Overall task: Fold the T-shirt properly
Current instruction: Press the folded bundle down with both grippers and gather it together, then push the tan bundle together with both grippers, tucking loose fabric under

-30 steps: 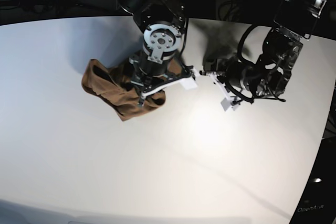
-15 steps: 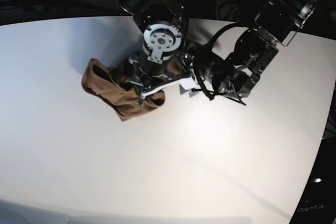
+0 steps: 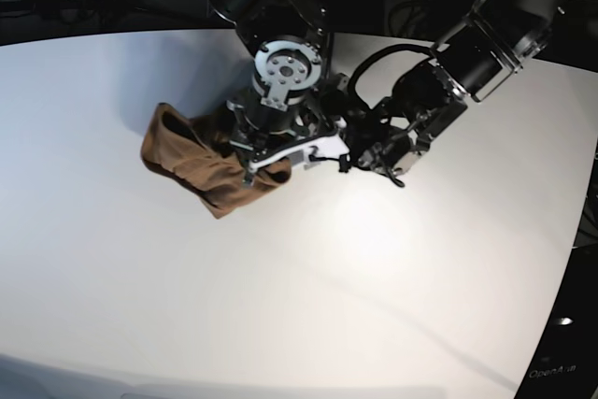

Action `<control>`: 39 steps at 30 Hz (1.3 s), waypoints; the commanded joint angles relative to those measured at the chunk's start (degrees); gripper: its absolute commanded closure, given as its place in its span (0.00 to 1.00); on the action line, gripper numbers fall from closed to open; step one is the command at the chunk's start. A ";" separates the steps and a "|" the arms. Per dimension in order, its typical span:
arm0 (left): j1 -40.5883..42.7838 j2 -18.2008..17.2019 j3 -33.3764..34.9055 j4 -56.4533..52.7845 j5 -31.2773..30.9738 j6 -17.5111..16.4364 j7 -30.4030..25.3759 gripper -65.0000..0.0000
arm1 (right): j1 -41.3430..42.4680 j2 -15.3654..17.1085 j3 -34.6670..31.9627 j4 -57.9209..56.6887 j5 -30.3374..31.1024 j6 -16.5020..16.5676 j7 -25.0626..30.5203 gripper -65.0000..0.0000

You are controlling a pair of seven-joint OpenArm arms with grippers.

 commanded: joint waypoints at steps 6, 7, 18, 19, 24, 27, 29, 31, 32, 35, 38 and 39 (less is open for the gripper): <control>0.49 -1.48 0.64 -2.25 9.97 3.45 -4.01 0.97 | 0.97 -1.16 -2.50 1.08 1.33 -0.30 1.25 0.98; 0.49 -2.01 0.55 -2.16 9.97 3.45 -4.01 0.97 | 1.05 -1.00 -3.29 1.17 2.65 -0.30 1.07 0.98; 0.49 -5.70 0.37 -2.08 9.53 3.45 -9.02 0.97 | 0.61 2.43 -7.07 2.23 7.48 -0.21 1.25 0.98; 0.49 -6.05 0.37 -1.72 9.44 3.45 -9.29 0.97 | 0.53 2.60 -7.77 2.23 7.48 -0.21 1.25 0.98; 1.20 -7.99 -4.46 1.97 9.53 3.45 -9.46 0.97 | 0.70 2.69 -8.13 2.23 7.48 -0.21 1.25 0.98; 2.25 -9.04 -6.92 4.43 9.53 3.45 -9.11 0.97 | 1.05 2.69 -8.04 2.05 7.48 -0.21 1.25 0.98; 2.25 -9.48 -7.89 5.48 9.53 3.54 -9.11 0.97 | 1.05 2.69 -8.04 2.05 7.48 -0.21 1.25 0.98; 2.60 -9.83 -8.24 6.01 9.53 3.54 -9.20 0.97 | 1.05 2.69 -8.04 2.05 7.48 -0.21 1.25 0.98; 2.78 -9.83 -8.50 6.01 9.53 3.54 -9.29 0.97 | 1.05 2.69 -8.04 2.05 7.48 -0.21 1.25 0.98; 3.04 -9.40 -9.65 5.75 9.88 3.54 -9.55 0.97 | 0.88 2.69 -8.04 2.05 7.48 -0.21 1.25 0.98; 3.04 -9.31 -9.74 5.75 9.88 3.54 -9.73 0.97 | 0.44 2.69 -8.30 2.05 7.57 -0.21 1.25 0.98; 3.04 -9.31 -9.74 5.75 9.88 3.54 -9.90 0.97 | 0.44 2.96 -8.30 2.05 7.57 -0.21 1.25 0.98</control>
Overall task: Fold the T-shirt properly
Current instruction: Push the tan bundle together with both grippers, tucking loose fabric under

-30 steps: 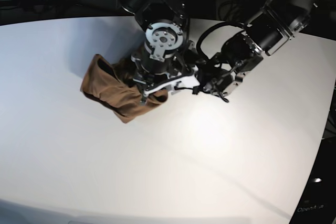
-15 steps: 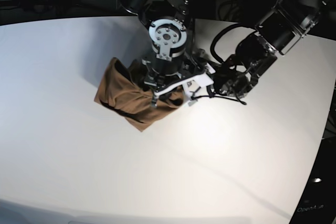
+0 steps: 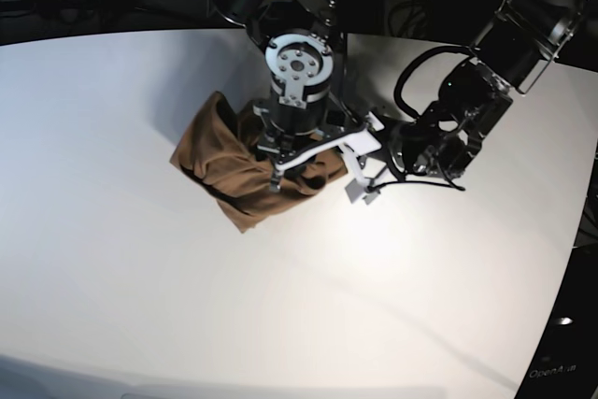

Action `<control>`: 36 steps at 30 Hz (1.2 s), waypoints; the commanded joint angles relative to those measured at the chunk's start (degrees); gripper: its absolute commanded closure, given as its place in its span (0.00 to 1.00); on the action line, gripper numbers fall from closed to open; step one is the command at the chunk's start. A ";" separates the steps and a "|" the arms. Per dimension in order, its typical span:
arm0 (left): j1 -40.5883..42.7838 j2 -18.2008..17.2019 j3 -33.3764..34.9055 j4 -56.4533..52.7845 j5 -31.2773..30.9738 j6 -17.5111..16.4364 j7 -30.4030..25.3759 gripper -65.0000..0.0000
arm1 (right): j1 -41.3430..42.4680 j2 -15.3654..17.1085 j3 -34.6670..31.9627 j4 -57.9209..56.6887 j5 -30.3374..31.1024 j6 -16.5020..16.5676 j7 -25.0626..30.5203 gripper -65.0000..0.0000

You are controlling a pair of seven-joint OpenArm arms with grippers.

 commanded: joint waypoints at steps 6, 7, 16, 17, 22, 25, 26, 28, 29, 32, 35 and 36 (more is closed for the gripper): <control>-0.08 -1.16 0.06 -0.94 5.55 2.62 -2.86 0.97 | -1.35 1.72 -4.96 1.24 0.62 6.81 0.37 0.98; -0.08 -1.16 0.06 -0.94 5.55 2.62 -2.86 0.97 | -1.26 1.80 -5.13 1.33 0.62 8.83 0.37 0.98; 0.71 -1.51 0.06 -0.33 5.29 2.62 -2.60 0.97 | -1.18 1.80 -5.31 1.33 0.53 10.46 0.55 0.97; 0.71 -1.42 0.06 -0.33 5.47 2.62 -2.60 0.97 | -0.91 1.80 -5.31 1.33 0.53 10.46 1.16 0.97; 0.71 -1.16 0.06 -0.33 5.29 2.62 -2.42 0.97 | -0.65 1.89 -5.31 0.98 0.62 10.46 5.56 0.96; 0.71 -1.07 0.32 -0.33 5.29 2.62 -2.42 0.97 | -0.56 1.89 -5.31 0.89 0.62 10.46 8.28 0.91; 0.71 -1.07 0.32 -0.33 5.29 2.62 -2.42 0.97 | -0.56 1.89 -5.31 0.80 0.71 10.46 8.90 0.88; 0.80 -1.07 0.50 -0.33 5.29 2.62 -2.42 0.97 | -0.56 1.89 -5.31 0.01 0.71 10.46 10.57 0.85; 0.80 -1.07 0.50 -0.33 5.29 2.62 -2.42 0.97 | -0.38 1.98 -5.31 -0.69 0.71 10.46 11.54 0.85; 1.68 -1.07 0.41 0.46 5.47 2.62 -2.42 0.97 | 1.02 2.24 -5.22 -3.50 0.71 10.46 13.82 0.85; 2.73 -1.16 0.32 3.19 5.55 2.62 -2.33 0.97 | 1.90 2.60 -5.31 -5.44 0.71 10.46 15.05 0.85; 2.82 -1.24 0.50 3.80 5.55 2.62 -2.33 0.97 | 2.43 2.68 -5.31 -5.97 0.71 10.46 15.49 0.85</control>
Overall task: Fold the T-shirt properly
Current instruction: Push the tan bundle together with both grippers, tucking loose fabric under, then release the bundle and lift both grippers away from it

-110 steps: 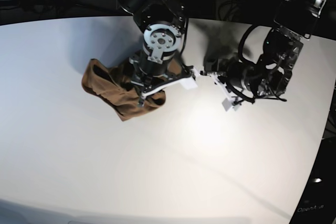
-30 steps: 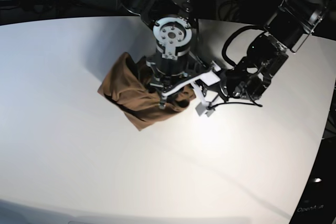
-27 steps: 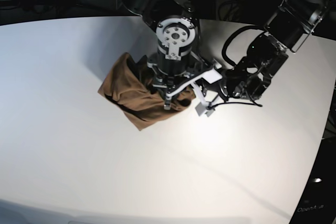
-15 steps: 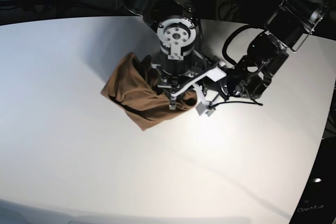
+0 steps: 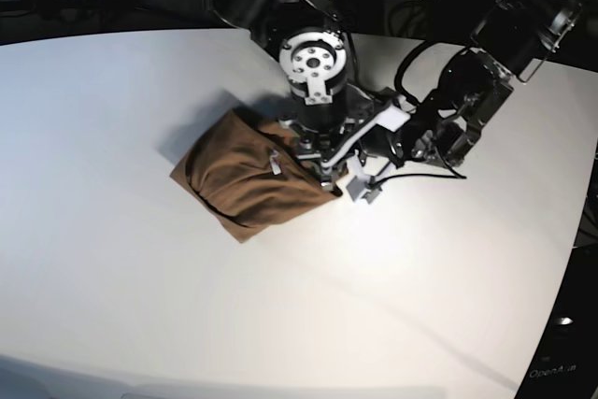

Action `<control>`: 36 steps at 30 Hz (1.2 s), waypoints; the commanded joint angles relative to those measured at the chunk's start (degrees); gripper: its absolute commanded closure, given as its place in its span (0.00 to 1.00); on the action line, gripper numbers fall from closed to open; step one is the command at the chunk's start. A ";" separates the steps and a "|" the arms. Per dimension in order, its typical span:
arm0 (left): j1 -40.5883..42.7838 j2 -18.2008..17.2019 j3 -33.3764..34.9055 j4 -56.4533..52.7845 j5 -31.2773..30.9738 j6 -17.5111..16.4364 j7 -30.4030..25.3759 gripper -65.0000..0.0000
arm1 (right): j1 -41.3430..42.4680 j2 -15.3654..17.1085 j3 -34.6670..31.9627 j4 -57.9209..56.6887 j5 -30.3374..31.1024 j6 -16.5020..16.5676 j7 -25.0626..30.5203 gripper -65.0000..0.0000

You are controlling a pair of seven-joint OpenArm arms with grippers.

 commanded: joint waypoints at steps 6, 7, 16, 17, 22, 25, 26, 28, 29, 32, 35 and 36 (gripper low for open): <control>1.63 -0.92 0.41 2.46 1.51 2.51 3.77 0.97 | 0.84 -0.73 -0.61 -2.28 3.96 3.36 1.46 0.85; 2.42 -1.09 0.23 2.99 1.42 2.51 3.77 0.97 | 0.84 -0.64 -0.61 -2.10 3.87 3.36 1.37 0.85; 7.52 -6.81 -0.21 11.52 1.33 2.86 3.59 0.97 | 4.71 1.91 1.68 2.91 3.52 3.36 -0.56 0.85; 8.22 -6.90 -0.82 12.05 1.33 2.86 3.68 0.97 | 5.24 2.96 1.68 3.70 3.52 3.36 -1.09 0.85; 10.33 -6.81 -3.72 12.13 1.68 2.78 3.77 0.97 | 7.52 9.38 1.76 4.23 3.70 3.36 -1.79 0.85; 10.33 -6.46 -3.72 12.13 1.24 2.86 3.68 0.97 | 7.08 10.79 1.85 4.40 3.61 3.36 -1.79 0.85; 10.33 -6.28 -3.81 11.96 1.24 2.95 3.68 0.97 | 6.64 10.79 1.85 4.40 3.61 3.36 -1.88 0.85; 10.24 -5.14 -3.81 11.78 1.24 2.95 3.68 0.97 | 5.41 10.79 1.85 4.40 3.61 3.36 -1.44 0.85; 10.24 -4.70 -3.81 11.69 1.24 2.95 3.68 0.97 | 4.97 10.79 1.85 4.93 3.61 3.36 -1.44 0.85; 10.42 -4.17 -5.04 11.61 1.33 2.95 3.68 0.97 | 4.53 10.79 1.76 6.42 3.61 3.36 -1.70 0.86; 11.65 -4.17 -7.86 11.78 1.51 2.95 3.77 0.97 | 5.24 10.96 1.85 6.69 3.61 3.36 -1.79 0.86; 12.00 -4.17 -8.91 11.78 1.60 2.95 3.77 0.97 | 5.41 11.40 1.85 6.78 3.61 3.36 -1.79 0.86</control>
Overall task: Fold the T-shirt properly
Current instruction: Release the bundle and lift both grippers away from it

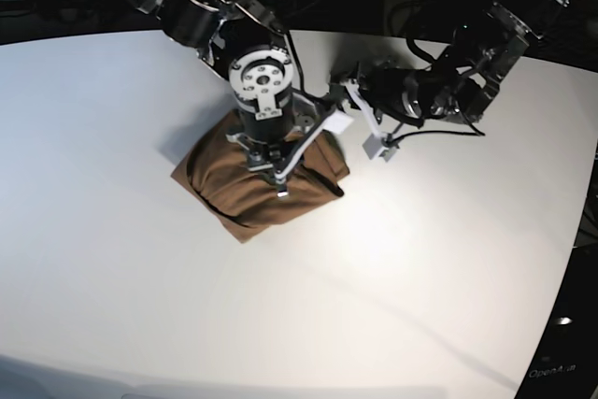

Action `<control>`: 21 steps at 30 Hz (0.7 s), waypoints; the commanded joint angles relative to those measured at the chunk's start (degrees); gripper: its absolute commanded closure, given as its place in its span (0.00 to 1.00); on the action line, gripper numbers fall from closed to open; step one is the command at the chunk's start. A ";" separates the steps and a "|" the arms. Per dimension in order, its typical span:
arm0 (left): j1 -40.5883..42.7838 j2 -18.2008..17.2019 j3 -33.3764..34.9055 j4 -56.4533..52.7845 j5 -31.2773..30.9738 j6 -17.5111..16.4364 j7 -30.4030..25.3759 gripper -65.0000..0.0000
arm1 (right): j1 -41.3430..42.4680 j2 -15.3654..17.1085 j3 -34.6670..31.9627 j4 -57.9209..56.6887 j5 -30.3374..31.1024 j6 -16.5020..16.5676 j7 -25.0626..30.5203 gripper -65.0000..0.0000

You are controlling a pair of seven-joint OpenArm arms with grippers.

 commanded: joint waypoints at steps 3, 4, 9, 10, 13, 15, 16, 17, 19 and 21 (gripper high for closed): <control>1.26 -1.09 -2.28 0.79 1.47 0.61 -0.10 0.97 | 1.68 1.78 0.13 1.22 -1.00 -0.51 -0.13 0.90; 1.78 -1.18 -2.80 0.79 1.47 0.61 -0.10 0.97 | 2.38 2.48 0.21 1.22 -1.00 -0.51 -0.13 0.94; 2.57 -2.32 -2.98 0.88 1.47 0.52 -0.10 0.97 | 6.25 6.61 0.48 1.05 -0.91 -0.51 -0.22 1.00; 2.75 -2.41 -2.89 0.88 1.47 0.52 -0.10 0.97 | 6.52 7.05 1.53 1.14 -0.91 -0.51 -0.22 1.00; 3.45 -2.58 -2.89 0.88 1.47 0.44 -0.10 0.97 | 6.78 6.96 7.95 1.14 -0.74 -0.51 1.10 1.00; 3.63 -2.58 -2.89 0.88 1.47 0.44 -0.10 0.97 | 6.87 6.88 12.08 1.05 -0.74 -0.51 4.00 1.00; 3.63 -2.32 -2.89 0.88 1.47 0.44 -0.10 0.97 | 6.60 6.52 14.54 1.05 -0.74 -0.51 5.58 1.00; 3.63 -2.15 -2.89 0.88 1.47 0.52 -0.10 0.97 | 6.52 5.73 16.74 1.05 -0.74 -0.51 6.99 1.00; 3.28 -1.88 -2.80 0.88 1.47 0.61 -0.10 0.97 | 6.34 4.06 22.37 0.70 -0.56 -0.51 9.45 1.00; 2.05 -0.65 -1.92 0.88 1.55 0.61 -0.10 0.97 | 6.43 2.22 27.73 0.61 2.08 -0.51 11.74 1.00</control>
